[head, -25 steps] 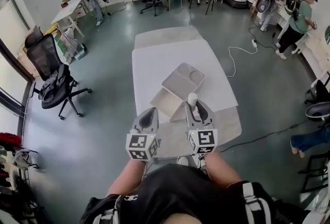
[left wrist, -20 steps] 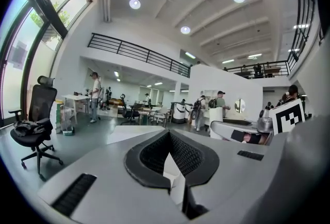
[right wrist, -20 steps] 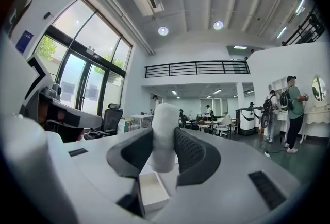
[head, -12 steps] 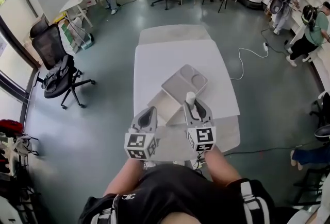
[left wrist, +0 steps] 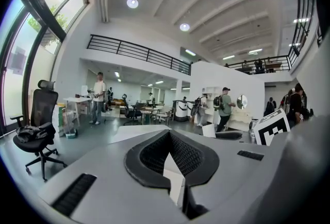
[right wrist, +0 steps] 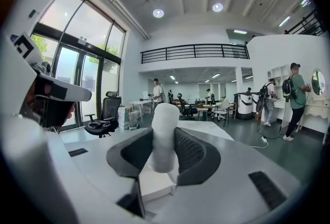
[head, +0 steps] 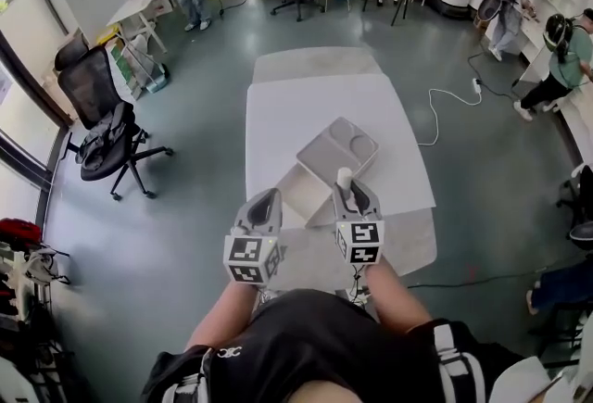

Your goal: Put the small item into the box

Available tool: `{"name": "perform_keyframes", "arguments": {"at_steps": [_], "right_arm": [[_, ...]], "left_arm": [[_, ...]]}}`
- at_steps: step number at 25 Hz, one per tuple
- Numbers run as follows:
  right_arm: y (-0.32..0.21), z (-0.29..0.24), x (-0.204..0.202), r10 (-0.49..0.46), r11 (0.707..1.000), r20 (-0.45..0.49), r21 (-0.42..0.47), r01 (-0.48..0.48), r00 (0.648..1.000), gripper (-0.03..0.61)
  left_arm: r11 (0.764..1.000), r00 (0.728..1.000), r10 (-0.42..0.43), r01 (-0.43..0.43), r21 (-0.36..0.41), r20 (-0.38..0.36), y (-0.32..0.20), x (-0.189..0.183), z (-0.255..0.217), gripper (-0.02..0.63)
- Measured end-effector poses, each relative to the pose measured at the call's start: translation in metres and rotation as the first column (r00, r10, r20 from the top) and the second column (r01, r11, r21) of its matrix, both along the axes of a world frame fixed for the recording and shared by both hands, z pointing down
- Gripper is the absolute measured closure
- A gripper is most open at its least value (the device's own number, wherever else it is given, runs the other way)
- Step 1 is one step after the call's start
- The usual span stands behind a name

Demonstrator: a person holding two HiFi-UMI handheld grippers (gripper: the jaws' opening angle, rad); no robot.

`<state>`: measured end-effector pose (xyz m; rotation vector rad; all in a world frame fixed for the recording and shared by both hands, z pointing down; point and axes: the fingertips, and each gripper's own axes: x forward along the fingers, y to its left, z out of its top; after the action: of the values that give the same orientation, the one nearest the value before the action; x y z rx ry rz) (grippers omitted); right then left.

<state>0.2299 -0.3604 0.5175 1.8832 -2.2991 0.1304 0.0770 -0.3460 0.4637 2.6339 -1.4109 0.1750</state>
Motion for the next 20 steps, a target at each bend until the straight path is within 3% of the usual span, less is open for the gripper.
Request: {"name": "perform_keyframes", "arguments": {"at_steps": [9,20], "right_arm": [[-0.016,0.033,-0.007,0.000,0.993,-0.024,-0.116,-0.003,1.000,0.451],[-0.032,0.076,-0.035,-0.070,0.973,-0.061,-0.225,0.055,0.996,0.451]], "left_arm": [[1.000,1.000,-0.007,0.007,-0.003,-0.003,-0.002,-0.013,0.001,0.609],[0.997,0.997,-0.078,0.078,-0.021,-0.005,-0.002,-0.042,0.008,0.608]]}}
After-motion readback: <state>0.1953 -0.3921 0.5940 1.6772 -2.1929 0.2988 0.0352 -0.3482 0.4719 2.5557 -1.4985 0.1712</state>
